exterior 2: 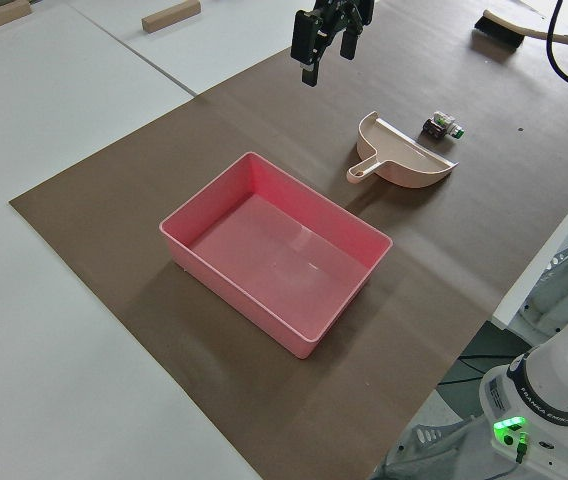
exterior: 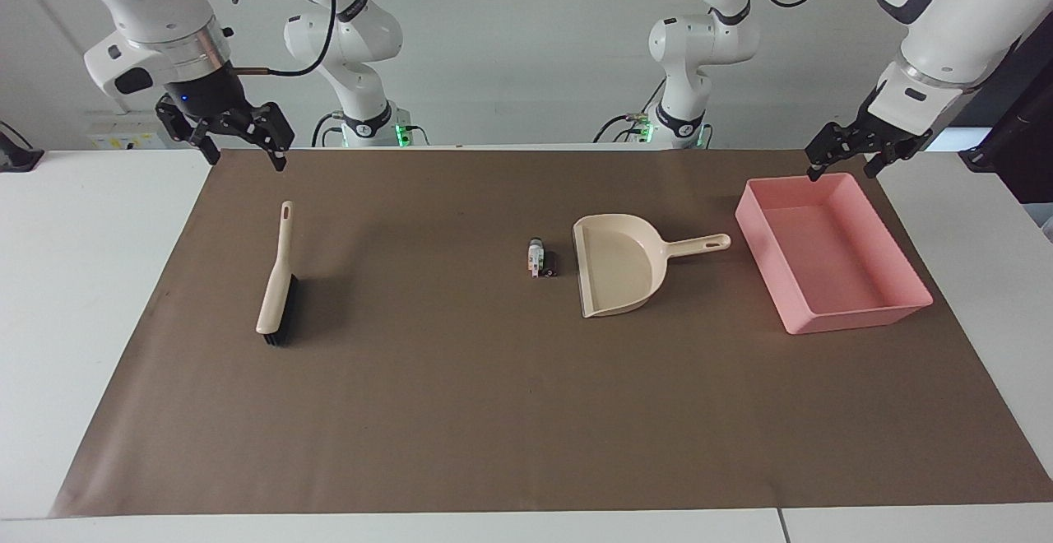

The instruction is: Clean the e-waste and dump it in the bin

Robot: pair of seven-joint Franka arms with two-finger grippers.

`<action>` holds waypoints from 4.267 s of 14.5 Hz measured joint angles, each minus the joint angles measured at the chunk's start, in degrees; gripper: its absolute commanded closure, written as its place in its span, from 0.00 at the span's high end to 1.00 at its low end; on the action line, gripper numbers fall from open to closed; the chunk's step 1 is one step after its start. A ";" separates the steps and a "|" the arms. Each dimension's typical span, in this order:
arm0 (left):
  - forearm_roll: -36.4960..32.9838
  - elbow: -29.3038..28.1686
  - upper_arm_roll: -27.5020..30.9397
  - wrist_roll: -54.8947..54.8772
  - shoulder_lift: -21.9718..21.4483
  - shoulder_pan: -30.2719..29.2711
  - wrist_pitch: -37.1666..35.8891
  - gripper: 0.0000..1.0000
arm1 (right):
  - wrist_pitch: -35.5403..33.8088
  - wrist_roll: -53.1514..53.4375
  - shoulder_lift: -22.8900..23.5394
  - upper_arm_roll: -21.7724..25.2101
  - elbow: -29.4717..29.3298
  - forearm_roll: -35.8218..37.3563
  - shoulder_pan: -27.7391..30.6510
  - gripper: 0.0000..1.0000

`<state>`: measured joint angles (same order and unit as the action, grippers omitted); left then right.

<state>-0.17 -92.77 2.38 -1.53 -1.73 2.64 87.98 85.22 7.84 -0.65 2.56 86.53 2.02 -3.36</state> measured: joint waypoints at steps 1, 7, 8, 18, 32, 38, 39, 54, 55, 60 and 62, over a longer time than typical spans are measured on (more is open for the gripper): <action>0.00 0.00 0.00 0.00 0.00 0.00 0.02 0.99 | 0.00 0.00 0.00 0.00 0.00 0.00 0.00 1.00; -0.59 0.00 -0.01 0.00 0.00 0.02 0.09 0.99 | 0.00 0.00 -0.03 0.00 0.25 -0.05 0.00 1.00; -0.61 0.00 -0.01 0.00 0.00 0.02 0.07 0.99 | 0.00 0.00 -0.15 0.00 0.83 -0.06 0.00 1.00; -0.63 -0.17 -0.29 -11.50 0.19 0.13 3.48 0.98 | 18.58 -3.40 -10.54 0.43 29.79 -0.08 4.58 1.00; -0.64 -18.63 -1.04 -68.90 1.02 10.57 18.87 0.96 | 44.59 -12.17 -6.82 0.49 53.34 -0.08 10.46 1.00; -3.47 -28.50 -1.06 -70.90 1.15 13.65 28.64 0.95 | 44.61 -14.00 -6.80 0.51 53.84 -0.09 11.06 0.95; -4.12 -30.17 -1.06 -70.06 1.18 14.26 30.35 0.95 | 44.61 -14.01 -6.80 0.51 54.06 -0.09 11.14 0.93; -5.46 -39.16 -1.09 -62.12 0.55 18.94 38.88 0.88 | 44.89 -14.71 -6.80 0.27 54.27 -3.42 11.18 0.00; -5.46 -39.39 -1.09 -61.66 0.55 19.00 39.33 0.81 | 44.87 -14.72 -6.79 0.18 53.94 -3.63 11.14 0.00; -5.47 -39.64 -1.10 -59.59 0.55 19.53 39.88 0.46 | 37.86 -12.81 -6.93 -0.53 47.60 -4.54 6.65 0.00; -5.47 -39.64 -1.10 -59.39 0.55 19.55 39.93 0.18 | 35.01 -7.80 -7.04 -0.68 45.26 -4.73 2.05 0.00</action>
<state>-5.64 -132.41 1.28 -60.92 -1.18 22.18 127.91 120.23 0.04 -7.69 1.88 131.79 -2.72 -1.31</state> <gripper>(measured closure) 0.348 0.736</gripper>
